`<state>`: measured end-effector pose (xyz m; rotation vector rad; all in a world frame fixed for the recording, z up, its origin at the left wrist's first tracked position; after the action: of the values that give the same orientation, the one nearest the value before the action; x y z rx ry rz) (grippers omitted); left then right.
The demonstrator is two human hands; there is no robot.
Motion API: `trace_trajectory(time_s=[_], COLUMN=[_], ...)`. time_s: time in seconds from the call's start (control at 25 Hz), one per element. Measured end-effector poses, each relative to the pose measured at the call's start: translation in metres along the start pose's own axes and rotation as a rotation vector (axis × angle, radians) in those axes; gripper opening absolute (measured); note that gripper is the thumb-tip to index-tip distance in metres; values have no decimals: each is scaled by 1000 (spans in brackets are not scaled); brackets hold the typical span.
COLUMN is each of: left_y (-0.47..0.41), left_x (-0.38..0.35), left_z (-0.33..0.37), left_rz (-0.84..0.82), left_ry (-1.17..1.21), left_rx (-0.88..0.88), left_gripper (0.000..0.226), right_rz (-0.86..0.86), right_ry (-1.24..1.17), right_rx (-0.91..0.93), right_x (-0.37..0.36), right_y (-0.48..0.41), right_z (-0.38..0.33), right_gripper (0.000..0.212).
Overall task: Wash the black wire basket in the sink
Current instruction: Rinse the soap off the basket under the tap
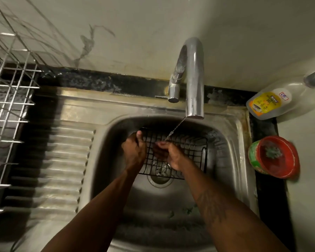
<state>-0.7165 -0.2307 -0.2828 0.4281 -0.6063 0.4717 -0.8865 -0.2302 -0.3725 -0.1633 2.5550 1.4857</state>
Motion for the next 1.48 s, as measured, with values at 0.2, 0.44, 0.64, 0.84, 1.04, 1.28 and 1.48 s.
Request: trace_trajectory(time_s=[0.2, 0.44, 0.64, 0.84, 1.04, 1.28, 1.48], left_y=[5, 10, 1, 1, 3, 11, 2], left_x=[12, 8, 24, 37, 44, 57, 62], left_z=[-8, -1, -19, -23, -22, 1, 6], left_rz=[81, 56, 78, 118, 175, 171, 165], left_ry=[257, 330, 332, 283, 274, 197, 35], left_rx=[-82, -122, -22, -7, -30, -124, 48], left_gripper=[36, 40, 39, 38, 35, 35, 41], right_rz=[-189, -163, -75, 281, 32, 439, 369], right_ry=[424, -46, 357, 26, 436, -256, 700], right_rx=[-52, 122, 68, 282, -32, 235, 260], right_x=[-28, -34, 4, 26, 21, 23, 16], right_y=[13, 2, 6, 10, 30, 19, 17], right_z=[-13, -29, -25, -44, -10, -10, -30], right_gripper=[26, 31, 22, 13, 19, 14, 19])
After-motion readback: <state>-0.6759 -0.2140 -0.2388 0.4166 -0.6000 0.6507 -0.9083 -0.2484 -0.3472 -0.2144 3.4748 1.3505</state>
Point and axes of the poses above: each hand's wrist, its own y-axis away from the middle knuckle, its own x-axis out of the back of the hand, z = x × y, the point moved 7 cm from there along -y, towards the middle knuckle
